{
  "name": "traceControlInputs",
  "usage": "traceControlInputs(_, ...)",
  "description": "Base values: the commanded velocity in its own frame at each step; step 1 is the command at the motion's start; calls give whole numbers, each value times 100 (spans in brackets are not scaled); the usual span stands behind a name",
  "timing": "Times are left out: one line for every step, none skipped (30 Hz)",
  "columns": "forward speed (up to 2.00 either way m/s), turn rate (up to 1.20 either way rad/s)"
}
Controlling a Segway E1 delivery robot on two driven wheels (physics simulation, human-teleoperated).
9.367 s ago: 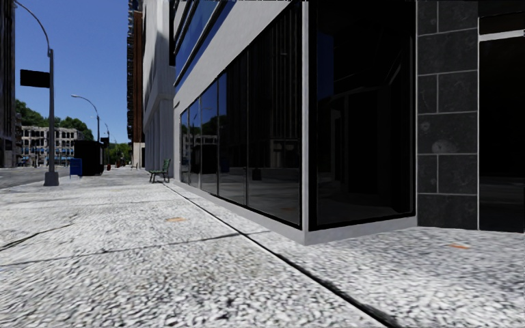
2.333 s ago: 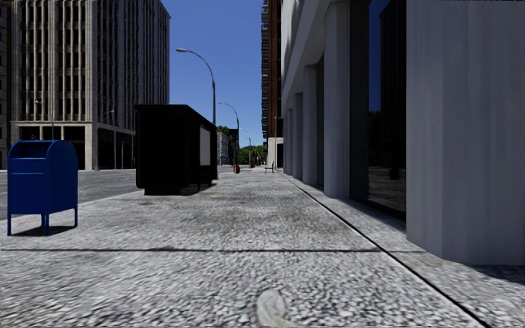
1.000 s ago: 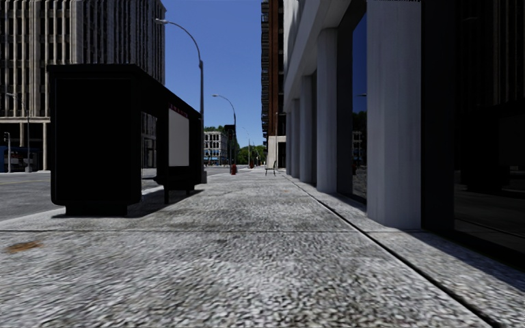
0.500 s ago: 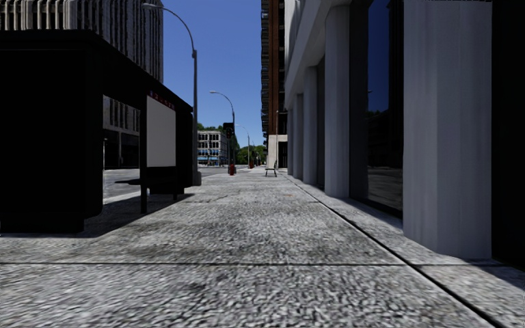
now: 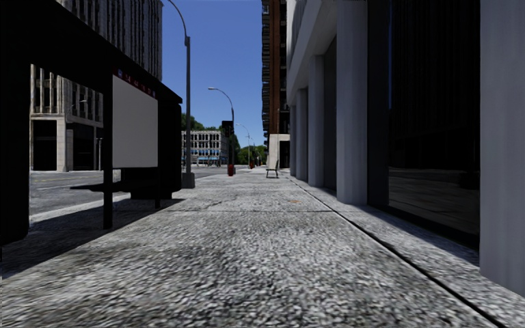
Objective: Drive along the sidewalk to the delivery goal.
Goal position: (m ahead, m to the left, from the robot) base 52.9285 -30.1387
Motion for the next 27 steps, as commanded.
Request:
traceControlInputs(200,27)
traceControlInputs(200,27)
traceControlInputs(200,28)
traceControlInputs(200,28)
traceControlInputs(200,28)
traceControlInputs(200,28)
traceControlInputs(200,28)
traceControlInputs(200,28)
traceControlInputs(200,26)
traceControlInputs(200,0)
traceControlInputs(200,0)
traceControlInputs(200,0)
traceControlInputs(200,0)
traceControlInputs(200,0)
traceControlInputs(200,0)
traceControlInputs(200,0)
traceControlInputs(200,0)
traceControlInputs(200,0)
traceControlInputs(200,0)
traceControlInputs(200,0)
traceControlInputs(200,0)
traceControlInputs(200,0)
traceControlInputs(200,0)
traceControlInputs(200,0)
traceControlInputs(200,0)
traceControlInputs(200,0)
traceControlInputs(200,0)
